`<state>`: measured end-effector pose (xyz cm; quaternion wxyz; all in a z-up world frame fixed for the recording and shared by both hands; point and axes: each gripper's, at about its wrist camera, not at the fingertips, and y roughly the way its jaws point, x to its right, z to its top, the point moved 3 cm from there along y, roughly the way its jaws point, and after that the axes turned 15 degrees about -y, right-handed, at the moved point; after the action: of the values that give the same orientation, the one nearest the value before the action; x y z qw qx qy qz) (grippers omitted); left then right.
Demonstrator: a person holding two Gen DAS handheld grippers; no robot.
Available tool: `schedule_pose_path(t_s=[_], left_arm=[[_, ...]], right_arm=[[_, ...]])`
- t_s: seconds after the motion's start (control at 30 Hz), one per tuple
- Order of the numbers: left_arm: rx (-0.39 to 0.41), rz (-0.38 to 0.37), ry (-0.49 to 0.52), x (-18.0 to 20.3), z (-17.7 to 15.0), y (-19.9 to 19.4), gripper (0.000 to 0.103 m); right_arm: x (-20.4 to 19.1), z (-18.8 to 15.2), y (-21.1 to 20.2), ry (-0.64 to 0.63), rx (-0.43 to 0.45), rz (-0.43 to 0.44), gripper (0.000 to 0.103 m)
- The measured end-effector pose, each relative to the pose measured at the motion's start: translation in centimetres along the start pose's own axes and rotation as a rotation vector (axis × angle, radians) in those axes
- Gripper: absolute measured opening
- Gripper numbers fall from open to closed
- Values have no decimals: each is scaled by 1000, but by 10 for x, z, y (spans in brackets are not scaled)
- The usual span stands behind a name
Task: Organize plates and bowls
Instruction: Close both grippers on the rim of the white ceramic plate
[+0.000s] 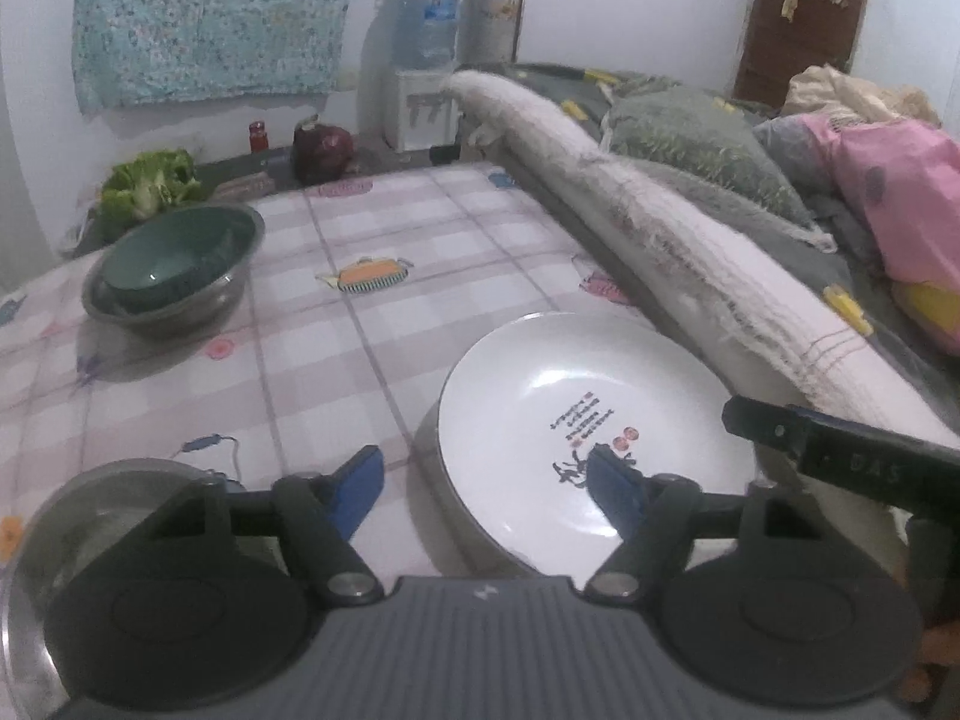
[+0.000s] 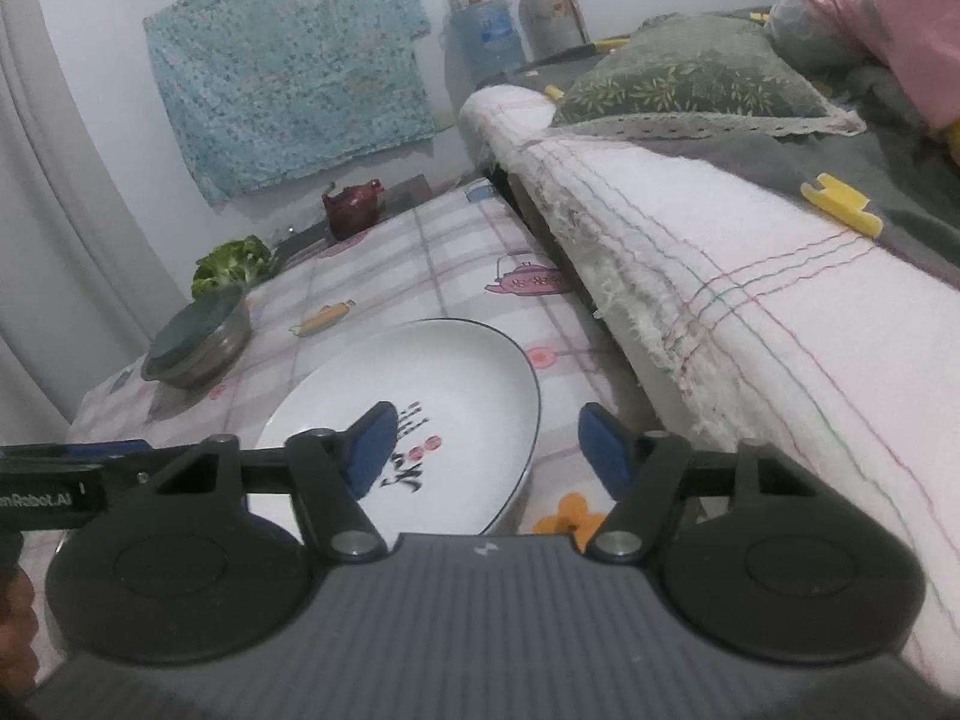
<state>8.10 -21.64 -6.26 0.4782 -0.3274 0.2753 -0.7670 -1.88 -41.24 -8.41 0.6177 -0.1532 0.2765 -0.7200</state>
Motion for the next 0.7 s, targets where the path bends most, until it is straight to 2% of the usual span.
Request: schedule_pose_path(t_s=[0.23, 0.47, 0.63, 0.7], left_arm=[[-25, 71, 7, 1, 1, 29, 55], [-65, 100, 2, -3, 2, 46, 38], [-85, 90, -20, -4, 2, 53, 31], [-90, 76, -33, -4, 1, 54, 26]], right_arm=[[5, 5, 32, -53, -38, -10, 43], [10, 3, 56, -64, -68, 1, 23], [8, 2, 62, -73, -73, 15, 15], [7, 2, 62, -74, -71, 15, 15]])
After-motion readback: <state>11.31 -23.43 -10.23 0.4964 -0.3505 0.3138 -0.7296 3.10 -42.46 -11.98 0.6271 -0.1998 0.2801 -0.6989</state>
